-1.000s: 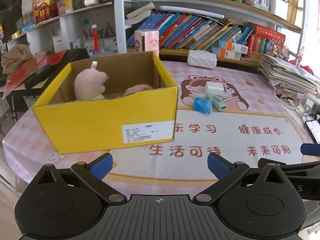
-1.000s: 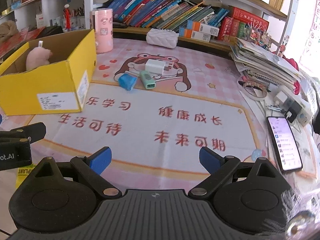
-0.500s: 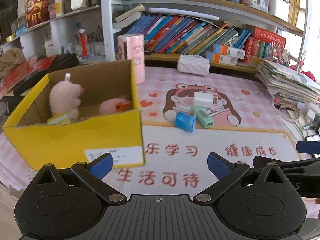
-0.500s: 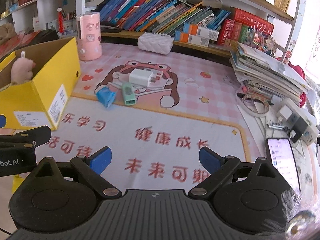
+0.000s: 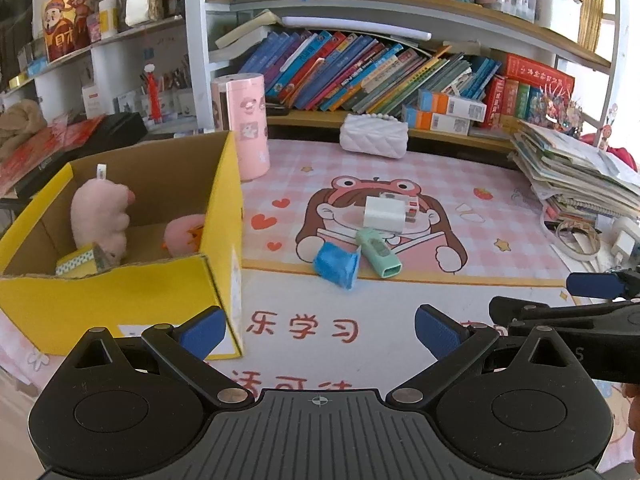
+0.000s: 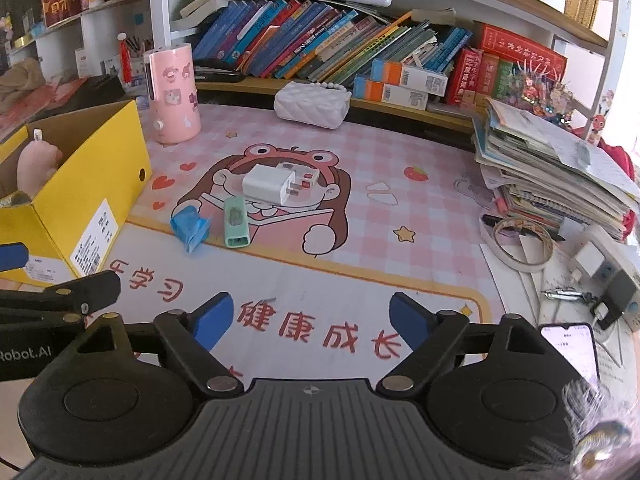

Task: Organize objects
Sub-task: 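Move left tool toward blue cap while right tool approaches mint-green stapler, then grasp blue cap with left tool while right tool grasps mint-green stapler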

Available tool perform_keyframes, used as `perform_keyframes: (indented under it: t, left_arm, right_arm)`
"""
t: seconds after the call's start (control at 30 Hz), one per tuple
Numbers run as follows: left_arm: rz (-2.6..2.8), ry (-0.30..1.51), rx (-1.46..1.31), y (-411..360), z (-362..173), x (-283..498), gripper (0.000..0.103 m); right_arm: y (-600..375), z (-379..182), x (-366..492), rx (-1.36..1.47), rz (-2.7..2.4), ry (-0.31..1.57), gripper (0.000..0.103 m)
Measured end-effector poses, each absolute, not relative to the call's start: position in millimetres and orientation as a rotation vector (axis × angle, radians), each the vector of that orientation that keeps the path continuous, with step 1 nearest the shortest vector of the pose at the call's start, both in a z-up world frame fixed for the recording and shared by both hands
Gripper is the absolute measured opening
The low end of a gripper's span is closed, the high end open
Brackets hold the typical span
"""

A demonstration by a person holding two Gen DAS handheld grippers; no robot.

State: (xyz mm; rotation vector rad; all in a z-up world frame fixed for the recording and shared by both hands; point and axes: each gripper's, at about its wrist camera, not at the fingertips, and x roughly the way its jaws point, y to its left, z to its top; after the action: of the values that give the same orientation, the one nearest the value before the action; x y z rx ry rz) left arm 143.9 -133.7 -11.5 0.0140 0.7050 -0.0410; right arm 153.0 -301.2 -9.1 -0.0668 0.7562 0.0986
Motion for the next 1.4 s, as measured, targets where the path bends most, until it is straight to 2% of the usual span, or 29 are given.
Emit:
perform_keyframes:
  t: [0.3, 0.47, 0.5, 0.67, 1.17, 1.2, 1.27, 1.4]
  left_arm:
    - [-0.036, 0.726, 0.024, -151, -17, 161, 0.098]
    - [-0.020, 0.749, 0.026, -162, -25, 179, 0.073]
    - [-0.008, 0.752, 0.022, -163, -27, 184, 0.071]
    - [0.066, 0.722, 0.011, -172, -34, 208, 0.063]
    - [0.186, 0.795, -0.119, -170, -73, 276, 0.058]
    - [0.194, 0.804, -0.118, -170, -76, 278, 0.057]
    - [0.201, 0.832, -0.126, -167, -83, 282, 0.046]
    - [0.175, 0.820, -0.091, -165, -82, 277, 0.039]
  right_arm:
    - [-319, -10, 177, -0.015, 0.148, 0.752, 0.068]
    - [-326, -10, 194, 0.004, 0.157, 0.746, 0.065]
    - [-327, -10, 197, 0.008, 0.157, 0.743, 0.064]
    - [-332, -7, 214, 0.014, 0.146, 0.721, 0.064]
    - [-338, -8, 239, 0.006, 0.164, 0.730, 0.062]
    - [-337, -8, 240, 0.005, 0.165, 0.731, 0.062]
    - [-338, -9, 241, 0.004, 0.167, 0.733, 0.062]
    - [-337, -10, 243, 0.005, 0.178, 0.736, 0.062]
